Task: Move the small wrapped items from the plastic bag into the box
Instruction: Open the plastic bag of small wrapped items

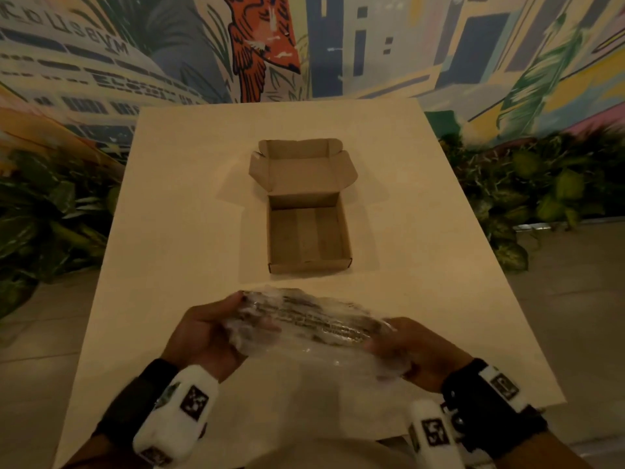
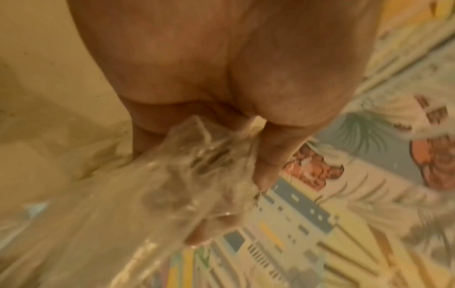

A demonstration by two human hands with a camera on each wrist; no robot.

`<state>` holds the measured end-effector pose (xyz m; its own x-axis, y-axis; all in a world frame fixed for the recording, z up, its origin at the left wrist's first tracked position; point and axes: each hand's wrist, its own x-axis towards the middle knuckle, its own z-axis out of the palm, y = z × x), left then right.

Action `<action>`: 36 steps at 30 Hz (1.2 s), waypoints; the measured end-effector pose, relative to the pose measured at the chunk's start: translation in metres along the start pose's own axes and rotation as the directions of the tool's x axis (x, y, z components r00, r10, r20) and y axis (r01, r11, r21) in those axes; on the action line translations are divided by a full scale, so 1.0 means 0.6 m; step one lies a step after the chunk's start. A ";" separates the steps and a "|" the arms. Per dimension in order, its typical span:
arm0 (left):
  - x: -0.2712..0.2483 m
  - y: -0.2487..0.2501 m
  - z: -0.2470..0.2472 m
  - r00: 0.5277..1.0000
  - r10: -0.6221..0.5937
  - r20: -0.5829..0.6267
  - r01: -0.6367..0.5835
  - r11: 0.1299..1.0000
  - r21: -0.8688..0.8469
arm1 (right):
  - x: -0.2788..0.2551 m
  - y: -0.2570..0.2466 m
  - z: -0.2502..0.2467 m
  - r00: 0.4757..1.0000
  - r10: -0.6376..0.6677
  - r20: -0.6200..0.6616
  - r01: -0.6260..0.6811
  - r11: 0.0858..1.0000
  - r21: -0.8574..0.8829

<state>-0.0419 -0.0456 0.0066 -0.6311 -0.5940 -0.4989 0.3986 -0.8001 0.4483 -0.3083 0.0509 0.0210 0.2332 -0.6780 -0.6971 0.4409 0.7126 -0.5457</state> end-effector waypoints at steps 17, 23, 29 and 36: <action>0.017 -0.019 0.003 0.944 -0.109 -0.313 0.175 0.965 0.194 | 0.026 0.029 -0.024 0.966 0.040 -0.254 0.015 0.977 0.212; 0.015 -0.030 0.007 0.942 -0.093 -0.321 0.153 0.973 0.170 | -0.032 -0.032 0.036 0.505 -0.832 -0.231 0.335 0.435 -0.836; 0.016 -0.036 0.009 0.914 0.052 -0.403 0.096 0.936 0.339 | 0.026 0.010 0.076 0.940 -0.313 0.138 0.106 -0.117 -0.988; -0.034 -0.027 0.002 0.890 0.380 0.252 -0.137 -0.304 0.943 | 0.050 0.014 0.079 0.955 -0.290 -0.055 -0.104 -0.157 -0.982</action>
<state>-0.0361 -0.0201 0.0104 -0.5781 -0.8114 -0.0869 -0.6621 0.4041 0.6312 -0.2567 0.0280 0.0174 0.0468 -0.8447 -0.5332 -0.9446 0.1361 -0.2986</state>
